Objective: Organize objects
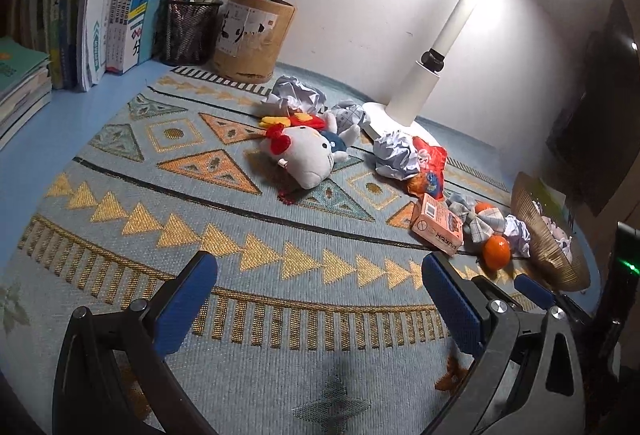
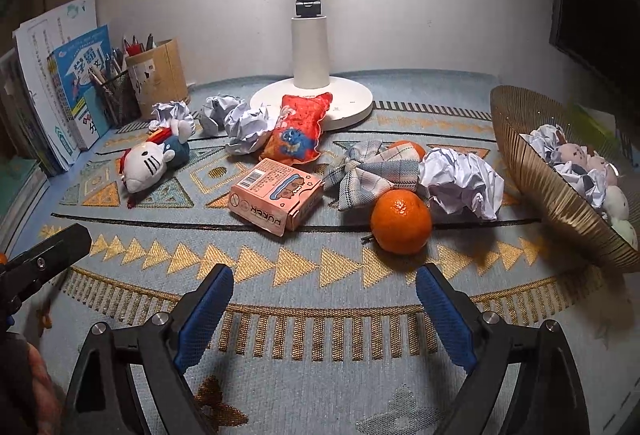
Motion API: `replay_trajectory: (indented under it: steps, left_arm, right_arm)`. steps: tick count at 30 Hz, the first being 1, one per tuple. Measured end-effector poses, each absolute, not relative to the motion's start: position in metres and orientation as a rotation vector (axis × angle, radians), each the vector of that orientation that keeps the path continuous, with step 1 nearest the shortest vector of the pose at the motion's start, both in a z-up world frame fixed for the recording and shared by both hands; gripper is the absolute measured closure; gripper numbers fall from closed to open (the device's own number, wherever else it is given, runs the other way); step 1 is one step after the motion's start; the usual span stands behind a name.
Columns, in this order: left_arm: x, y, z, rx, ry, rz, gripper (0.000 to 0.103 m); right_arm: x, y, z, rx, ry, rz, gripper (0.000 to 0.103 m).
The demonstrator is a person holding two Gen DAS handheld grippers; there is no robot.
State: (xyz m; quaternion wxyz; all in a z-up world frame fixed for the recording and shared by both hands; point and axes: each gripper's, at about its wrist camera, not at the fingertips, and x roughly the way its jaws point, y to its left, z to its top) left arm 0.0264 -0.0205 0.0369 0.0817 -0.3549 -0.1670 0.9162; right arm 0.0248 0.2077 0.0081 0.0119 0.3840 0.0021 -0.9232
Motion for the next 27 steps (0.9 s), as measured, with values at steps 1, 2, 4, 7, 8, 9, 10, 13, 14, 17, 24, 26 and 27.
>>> replay_trajectory:
  steps: [1,2,4,7,8,9,10,13,14,17,24,26,27]
  left_arm:
    - [0.028,-0.02,0.038,-1.051,-0.495,2.747,0.001]
    - [0.028,-0.02,0.038,-1.044,-0.488,2.754,0.001]
    - [0.029,-0.019,0.039,-1.034,-0.473,2.761,0.001]
    - [0.029,-0.018,0.04,-1.022,-0.464,2.76,0.001]
    - [0.029,-0.018,0.04,-1.024,-0.466,2.758,0.001]
    - [0.029,-0.019,0.04,-1.026,-0.472,2.757,0.001]
    - [0.028,-0.02,0.039,-1.027,-0.482,2.756,0.001]
    - [0.028,-0.024,0.039,-1.024,-0.523,2.752,0.001]
    - [0.028,-0.026,0.038,-1.023,-0.538,2.751,0.001]
    - [0.028,-0.03,0.037,-1.02,-0.577,2.751,0.001]
    - [0.028,-0.034,0.036,-1.019,-0.614,2.739,0.001]
    - [0.028,-0.034,0.036,-1.019,-0.617,2.738,0.001]
    - [0.028,-0.034,0.036,-1.018,-0.619,2.737,0.001]
  right_arm:
    - [0.025,0.208,0.008,1.194,0.008,-2.882,0.011]
    - [0.026,0.208,0.008,1.192,0.008,-2.885,0.011]
    - [0.025,0.208,0.008,1.194,0.002,-2.883,0.01]
    - [0.025,0.209,0.008,1.195,-0.004,-2.881,0.01]
    - [0.025,0.209,0.008,1.194,-0.005,-2.881,0.01]
    - [0.026,0.209,0.008,1.195,-0.007,-2.882,0.01]
    - [0.025,0.209,0.008,1.198,-0.009,-2.883,0.01]
    - [0.025,0.211,0.008,1.202,-0.023,-2.88,0.01]
    - [0.025,0.211,0.008,1.204,-0.027,-2.881,0.01]
    - [0.026,0.211,0.008,1.201,-0.036,-2.886,0.01]
    - [0.025,0.212,0.007,1.21,-0.037,-2.884,0.01]
    - [0.025,0.212,0.007,1.212,-0.037,-2.882,0.01]
    - [0.024,0.213,0.007,1.212,-0.038,-2.882,0.01]
